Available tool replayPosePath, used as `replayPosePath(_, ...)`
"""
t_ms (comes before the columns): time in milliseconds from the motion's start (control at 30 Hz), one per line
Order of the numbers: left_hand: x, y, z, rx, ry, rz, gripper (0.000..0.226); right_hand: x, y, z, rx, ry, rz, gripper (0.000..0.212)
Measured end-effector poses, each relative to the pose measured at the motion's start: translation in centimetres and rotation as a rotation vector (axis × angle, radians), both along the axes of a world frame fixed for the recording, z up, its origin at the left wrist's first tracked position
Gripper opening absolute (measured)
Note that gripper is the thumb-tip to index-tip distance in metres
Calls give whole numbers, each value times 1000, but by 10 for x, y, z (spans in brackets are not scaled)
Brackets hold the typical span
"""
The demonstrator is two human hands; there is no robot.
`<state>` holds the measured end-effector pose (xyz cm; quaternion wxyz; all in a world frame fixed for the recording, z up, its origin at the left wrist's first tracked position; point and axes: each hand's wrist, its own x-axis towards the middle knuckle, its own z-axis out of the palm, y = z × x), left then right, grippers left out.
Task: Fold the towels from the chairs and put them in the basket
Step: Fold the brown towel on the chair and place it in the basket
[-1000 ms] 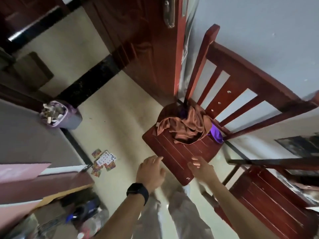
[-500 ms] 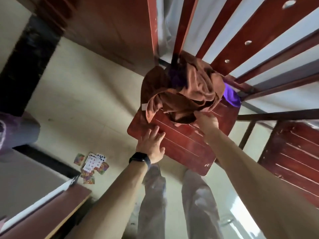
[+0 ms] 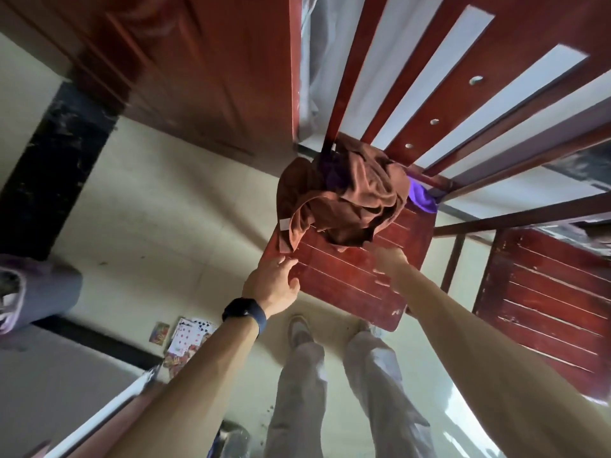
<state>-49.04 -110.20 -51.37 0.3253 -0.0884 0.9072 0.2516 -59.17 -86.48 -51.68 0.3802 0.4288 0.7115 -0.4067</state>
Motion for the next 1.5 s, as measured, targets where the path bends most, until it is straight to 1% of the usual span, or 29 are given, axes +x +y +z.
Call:
replayPosePath(33, 6, 3, -12, -4, -36, -15, 54, 3, -2, -15, -30, -23, -42, 51)
replayPosePath(67, 12, 7, -25, -10, -77, -33, 56, 4, -6, -28, -53, -23, -87, 49)
replayPosePath(167, 22, 14, -60, -37, -181, -96, 62, 0, -16, -54, -91, 63, -245, 29)
replayPosePath(233, 26, 16, -73, -53, -182, -111, 63, -8, -18, -58, -97, 134, -335, 18)
replayPosePath(300, 27, 16, -77, -66, -183, -117, 63, -18, -18, -43, -116, 185, -465, 8)
replayPosePath(333, 26, 14, -75, -61, -205, -118, 63, -23, -17, -29, -122, 228, -510, 7)
replayPosePath(367, 24, 12, -69, -53, -235, -115, 62, -27, -14, -12, -128, 285, -529, 12)
replayPosePath(433, 18, 6, -50, -43, -251, -88, 59, -34, -5, 37, -149, 423, -493, 21)
replayPosePath(500, 6, 1, -18, -37, -212, -33, 55, -31, 5, 98, -223, 556, -435, 30)
replayPosePath(567, -10, 0, 26, -15, -162, 55, 52, -24, 18, 164, -274, 661, -366, 34)
replayPosePath(700, -48, 14, 129, 49, 4, 157, 56, -8, 38, 285, -381, 748, -278, 29)
replayPosePath(733, -55, 23, 158, 98, 29, 172, 57, -3, 44, 311, -404, 756, -268, 28)
replayPosePath(800, -67, 48, 209, 290, 7, 221, 55, 9, 57, 356, -459, 773, -241, 28)
replayPosePath(867, -69, 80, 250, 591, -108, 247, 49, 24, 73, 391, -520, 775, -214, 28)
replayPosePath(900, -67, 99, 263, 724, -153, 273, 51, 31, 82, 406, -554, 774, -209, 28)
replayPosePath(933, -63, 119, 276, 810, -204, 294, 49, 38, 91, 419, -589, 773, -214, 30)
replayPosePath(1000, -54, 157, 299, 937, -260, 371, 24, 50, 112, 440, -648, 787, -247, 31)
replayPosePath(1067, -50, 190, 308, 972, -195, 488, 16, 60, 138, 454, -653, 838, -314, 29)
replayPosePath(1133, -52, 210, 316, 979, -180, 612, 11, 70, 168, 463, -602, 881, -389, 28)
replayPosePath(1200, -55, 223, 331, 966, -162, 714, 5, 84, 203, 462, -593, 886, -444, 27)
replayPosePath(1233, -59, 228, 334, 959, -147, 737, 4, 92, 222, 458, -607, 873, -465, 32)
replayPosePath(1300, -62, 238, 346, 963, -109, 732, 7, 111, 258, 443, -600, 827, -456, 48)
replayPosePath(1333, -63, 244, 352, 943, -80, 713, 7, 121, 274, 432, -555, 800, -436, 58)
replayPosePath(1367, -64, 249, 357, 911, -46, 687, 5, 129, 288, 422, -496, 775, -420, 63)
replayPosePath(1400, -64, 253, 362, 895, -17, 662, 4, 137, 301, 413, -436, 749, -412, 61)
replayPosePath(1433, -65, 258, 369, 871, 10, 640, 7, 143, 313, 405, -384, 721, -398, 53)
replayPosePath(1500, -63, 267, 383, 857, 30, 616, 7, 152, 337, 393, -285, 658, -312, 28)
